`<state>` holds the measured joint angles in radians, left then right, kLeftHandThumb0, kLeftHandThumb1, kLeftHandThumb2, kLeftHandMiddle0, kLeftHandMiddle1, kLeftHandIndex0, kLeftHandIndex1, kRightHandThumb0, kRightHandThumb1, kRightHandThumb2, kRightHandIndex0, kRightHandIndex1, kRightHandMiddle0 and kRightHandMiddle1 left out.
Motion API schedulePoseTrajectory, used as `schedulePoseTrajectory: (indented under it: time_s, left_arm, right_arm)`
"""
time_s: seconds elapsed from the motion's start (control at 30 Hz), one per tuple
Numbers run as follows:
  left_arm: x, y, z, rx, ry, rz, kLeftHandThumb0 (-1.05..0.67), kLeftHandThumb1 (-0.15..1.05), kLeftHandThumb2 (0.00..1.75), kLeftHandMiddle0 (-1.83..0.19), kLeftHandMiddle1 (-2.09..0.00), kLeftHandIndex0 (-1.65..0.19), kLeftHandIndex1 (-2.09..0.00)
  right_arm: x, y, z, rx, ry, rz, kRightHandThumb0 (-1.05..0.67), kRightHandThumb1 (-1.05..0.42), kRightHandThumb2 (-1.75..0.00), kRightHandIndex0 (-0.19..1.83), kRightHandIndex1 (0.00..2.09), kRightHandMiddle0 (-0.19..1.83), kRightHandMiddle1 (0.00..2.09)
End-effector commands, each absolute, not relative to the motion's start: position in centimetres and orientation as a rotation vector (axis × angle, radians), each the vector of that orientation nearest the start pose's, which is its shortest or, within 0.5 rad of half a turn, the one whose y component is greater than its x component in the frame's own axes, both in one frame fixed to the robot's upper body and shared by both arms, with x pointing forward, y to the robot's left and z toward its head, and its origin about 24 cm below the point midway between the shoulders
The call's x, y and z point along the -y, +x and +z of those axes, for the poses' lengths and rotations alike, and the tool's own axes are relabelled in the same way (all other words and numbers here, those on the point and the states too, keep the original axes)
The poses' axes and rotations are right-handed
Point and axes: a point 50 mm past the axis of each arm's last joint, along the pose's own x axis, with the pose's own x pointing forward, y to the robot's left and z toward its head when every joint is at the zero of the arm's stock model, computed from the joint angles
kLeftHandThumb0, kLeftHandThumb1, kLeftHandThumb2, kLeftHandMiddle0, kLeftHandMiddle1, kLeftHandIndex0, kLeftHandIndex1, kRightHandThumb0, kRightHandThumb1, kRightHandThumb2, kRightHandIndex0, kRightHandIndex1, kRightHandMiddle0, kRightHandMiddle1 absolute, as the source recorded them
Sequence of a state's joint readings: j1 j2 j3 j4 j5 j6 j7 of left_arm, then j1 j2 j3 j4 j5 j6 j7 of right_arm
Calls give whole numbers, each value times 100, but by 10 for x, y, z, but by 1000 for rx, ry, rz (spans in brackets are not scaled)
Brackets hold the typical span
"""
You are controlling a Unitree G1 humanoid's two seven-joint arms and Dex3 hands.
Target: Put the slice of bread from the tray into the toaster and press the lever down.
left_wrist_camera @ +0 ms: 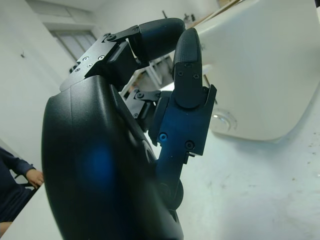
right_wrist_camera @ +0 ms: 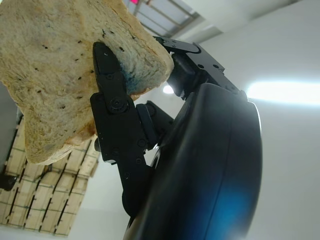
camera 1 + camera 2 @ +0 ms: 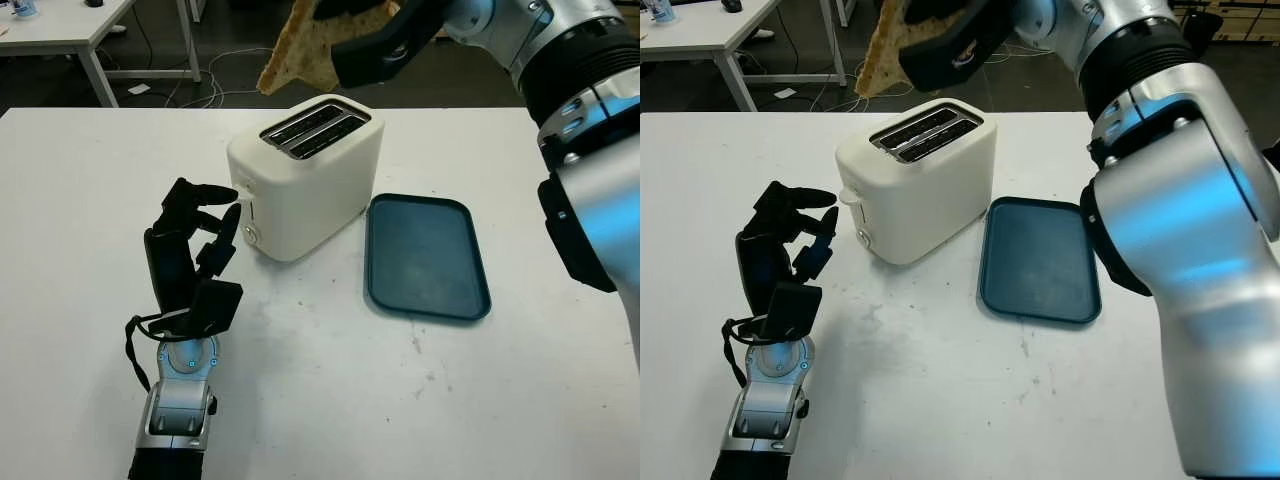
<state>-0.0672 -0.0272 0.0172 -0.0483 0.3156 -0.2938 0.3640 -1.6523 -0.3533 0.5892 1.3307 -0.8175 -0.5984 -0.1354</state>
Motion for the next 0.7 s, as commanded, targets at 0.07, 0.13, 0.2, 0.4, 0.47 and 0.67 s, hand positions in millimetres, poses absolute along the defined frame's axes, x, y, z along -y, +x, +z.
schedulePoseTrajectory:
  time_s: [0.07, 0.13, 0.2, 0.4, 0.47, 0.67]
  left_arm:
    - [-153, 254, 98, 447, 221, 339, -49, 92, 35, -64, -160, -56, -121]
    - [-153, 254, 98, 449, 226, 338, -48, 92, 35, -64, -160, -56, -121]
    - [-152, 255, 98, 451, 227, 335, -48, 92, 36, -64, -160, -56, -121]
    - [-151, 255, 97, 442, 207, 332, -49, 92, 35, -63, -160, -56, -121]
    - [-151, 255, 98, 443, 209, 334, -49, 92, 34, -63, -159, -56, -121]
    - [-151, 255, 98, 451, 215, 332, -49, 92, 35, -63, -158, -56, -120]
  right_arm:
    - [73, 408, 310, 802, -1670, 307, -49, -92, -16, 113, 175, 92, 175]
    - [76, 409, 307, 782, -1663, 312, -48, -92, -14, 113, 175, 93, 175]
    - [79, 410, 306, 780, -1664, 312, -46, -92, -12, 113, 175, 93, 175]
    - [86, 411, 306, 756, -1667, 298, -45, -92, -11, 114, 175, 94, 175]
    - [88, 411, 306, 745, -1666, 303, -44, -92, -12, 113, 175, 93, 175]
    - [92, 412, 297, 727, -1676, 321, -45, -92, -14, 113, 175, 92, 175]
